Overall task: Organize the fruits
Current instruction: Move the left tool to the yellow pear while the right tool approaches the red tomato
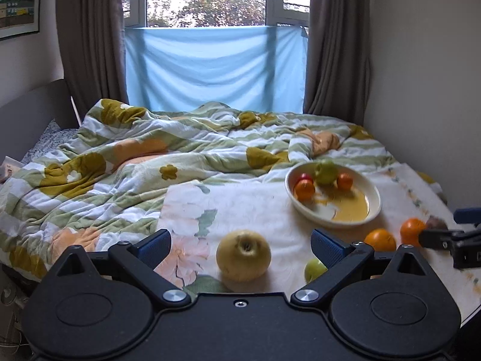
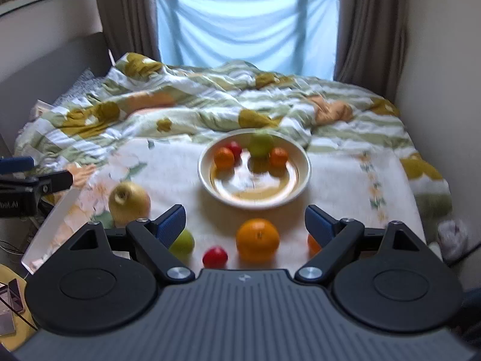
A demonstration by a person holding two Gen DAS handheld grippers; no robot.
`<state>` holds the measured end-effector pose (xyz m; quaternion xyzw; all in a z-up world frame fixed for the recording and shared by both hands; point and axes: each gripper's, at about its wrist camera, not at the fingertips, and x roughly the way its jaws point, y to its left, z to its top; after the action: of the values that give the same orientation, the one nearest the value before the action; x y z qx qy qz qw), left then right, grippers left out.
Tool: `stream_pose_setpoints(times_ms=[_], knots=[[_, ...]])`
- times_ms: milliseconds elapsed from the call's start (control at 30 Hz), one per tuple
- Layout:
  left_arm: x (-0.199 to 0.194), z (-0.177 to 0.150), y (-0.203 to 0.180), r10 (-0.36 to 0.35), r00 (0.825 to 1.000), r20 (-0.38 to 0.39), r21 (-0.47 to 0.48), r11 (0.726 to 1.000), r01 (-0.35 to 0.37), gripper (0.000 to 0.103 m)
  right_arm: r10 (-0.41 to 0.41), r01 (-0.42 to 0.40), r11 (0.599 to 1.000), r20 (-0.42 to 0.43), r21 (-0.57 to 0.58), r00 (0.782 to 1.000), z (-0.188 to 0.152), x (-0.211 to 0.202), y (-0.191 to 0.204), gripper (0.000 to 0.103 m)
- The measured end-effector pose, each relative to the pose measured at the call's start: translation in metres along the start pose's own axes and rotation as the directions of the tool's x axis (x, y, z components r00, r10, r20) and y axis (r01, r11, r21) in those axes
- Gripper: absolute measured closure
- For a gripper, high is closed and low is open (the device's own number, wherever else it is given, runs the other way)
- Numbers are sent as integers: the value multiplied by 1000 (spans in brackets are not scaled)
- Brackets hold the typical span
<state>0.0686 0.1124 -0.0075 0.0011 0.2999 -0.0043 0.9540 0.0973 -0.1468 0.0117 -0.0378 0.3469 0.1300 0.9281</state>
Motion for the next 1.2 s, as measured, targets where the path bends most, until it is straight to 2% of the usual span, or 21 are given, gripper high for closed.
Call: stream_pose_setpoints(times_ms=[233,433,633,900,1033,1100,1167,1200], knots=[[43,-30,0,1,1000,-14,52,999,0,2,-39,39,999,-45,-3,998,-50,32,10,2],[75,-39,1,10,1000,-22,56,998,-9,2,-45,46,999,-67,4,997,-70,63,17,4],[102,-37,-1,-1,997,-79,72,997,7,3,-51,50,999,-81,-7,995,-74,88,24,5],[124,-34,2,-15,990,-144,74,997,25,8,-35,34,999,-125,-9,991,-74,109,27,21],[130,-32,5,-57,985,-160,41,997,64,8,-18,19,1000,-124,6,992,-73,113,27,22],[131,-32,3,-61,984,-165,49,996,70,12,-14,14,1000,-119,1,993,-72,115,28,24],[134,-32,1,-52,983,-177,64,996,64,24,-12,11,1000,-114,-9,993,-70,116,31,26],[134,-32,1,-51,983,-176,71,995,64,24,-12,11,1000,-111,-13,994,-70,117,32,27]])
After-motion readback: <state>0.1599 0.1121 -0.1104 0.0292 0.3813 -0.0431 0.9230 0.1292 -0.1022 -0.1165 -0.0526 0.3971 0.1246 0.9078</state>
